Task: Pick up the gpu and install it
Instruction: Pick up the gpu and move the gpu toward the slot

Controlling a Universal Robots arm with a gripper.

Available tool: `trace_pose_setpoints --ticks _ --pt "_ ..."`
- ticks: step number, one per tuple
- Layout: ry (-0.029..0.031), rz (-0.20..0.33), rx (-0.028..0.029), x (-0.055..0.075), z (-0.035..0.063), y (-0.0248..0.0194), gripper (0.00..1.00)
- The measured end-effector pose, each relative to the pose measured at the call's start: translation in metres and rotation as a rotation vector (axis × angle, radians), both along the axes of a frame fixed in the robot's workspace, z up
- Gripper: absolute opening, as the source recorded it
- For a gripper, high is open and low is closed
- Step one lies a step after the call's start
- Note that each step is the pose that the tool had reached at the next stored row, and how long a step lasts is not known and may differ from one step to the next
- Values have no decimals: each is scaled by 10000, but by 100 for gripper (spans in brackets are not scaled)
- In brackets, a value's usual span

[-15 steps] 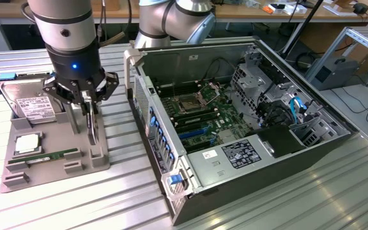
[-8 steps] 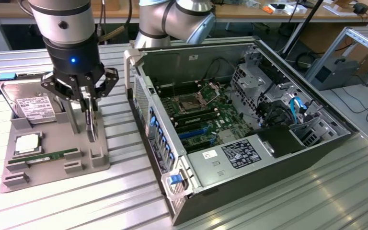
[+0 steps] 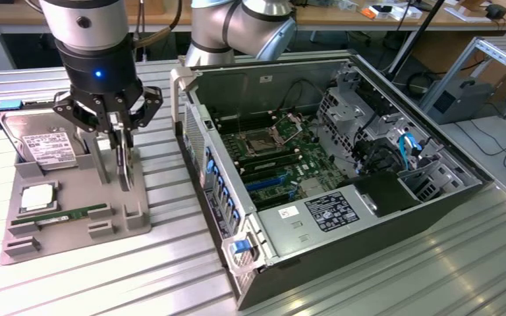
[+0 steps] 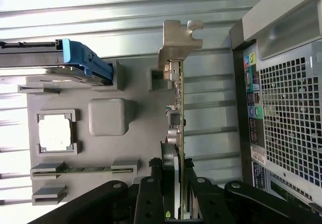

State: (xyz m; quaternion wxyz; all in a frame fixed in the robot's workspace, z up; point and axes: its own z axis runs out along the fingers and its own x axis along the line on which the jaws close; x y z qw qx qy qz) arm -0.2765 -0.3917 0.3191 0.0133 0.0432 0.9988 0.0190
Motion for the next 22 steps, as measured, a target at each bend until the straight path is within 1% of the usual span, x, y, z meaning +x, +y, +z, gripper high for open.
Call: trace_pose_setpoints --ticks 12,16,20,22 --pt "1 0 0 0 171 0 27" --pt "0 0 0 0 251 0 27" --pt "0 0 0 0 300 0 27" --pt "0 0 0 0 342 0 27"
